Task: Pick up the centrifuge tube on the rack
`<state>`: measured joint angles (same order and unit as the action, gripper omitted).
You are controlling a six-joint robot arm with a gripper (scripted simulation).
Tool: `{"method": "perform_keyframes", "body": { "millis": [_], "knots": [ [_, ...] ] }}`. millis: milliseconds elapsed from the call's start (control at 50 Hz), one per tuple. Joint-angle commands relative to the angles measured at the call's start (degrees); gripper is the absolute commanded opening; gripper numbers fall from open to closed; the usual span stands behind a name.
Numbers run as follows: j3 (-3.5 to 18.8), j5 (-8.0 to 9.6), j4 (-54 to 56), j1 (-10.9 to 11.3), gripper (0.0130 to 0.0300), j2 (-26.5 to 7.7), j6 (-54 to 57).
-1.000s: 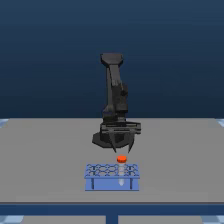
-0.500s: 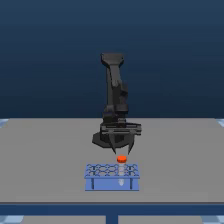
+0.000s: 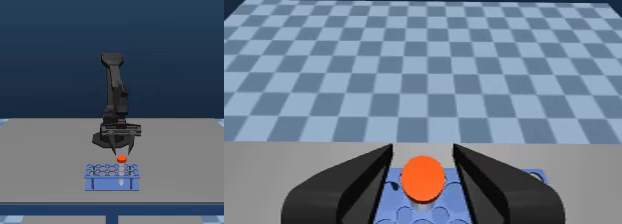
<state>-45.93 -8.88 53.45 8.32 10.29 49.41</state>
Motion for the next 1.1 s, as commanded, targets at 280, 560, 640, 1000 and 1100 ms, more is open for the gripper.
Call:
{"method": "perform_keyframes", "body": {
  "millis": [280, 560, 640, 1000, 1100],
  "knots": [
    [-0.76, -1.40, -8.74, 0.00, 0.0300, -1.20, -9.35],
    [-1.84, -3.58, -17.87, 0.00, 0.0300, -2.97, -18.66],
    [-2.01, -3.97, -19.09, 0.00, 0.0300, -3.28, -19.92],
    [-2.89, -6.19, -24.57, 0.00, 0.0300, -5.00, -25.56],
    [-3.00, -6.49, -25.17, 0.00, 0.0300, -5.23, -26.18]
  ]
}}
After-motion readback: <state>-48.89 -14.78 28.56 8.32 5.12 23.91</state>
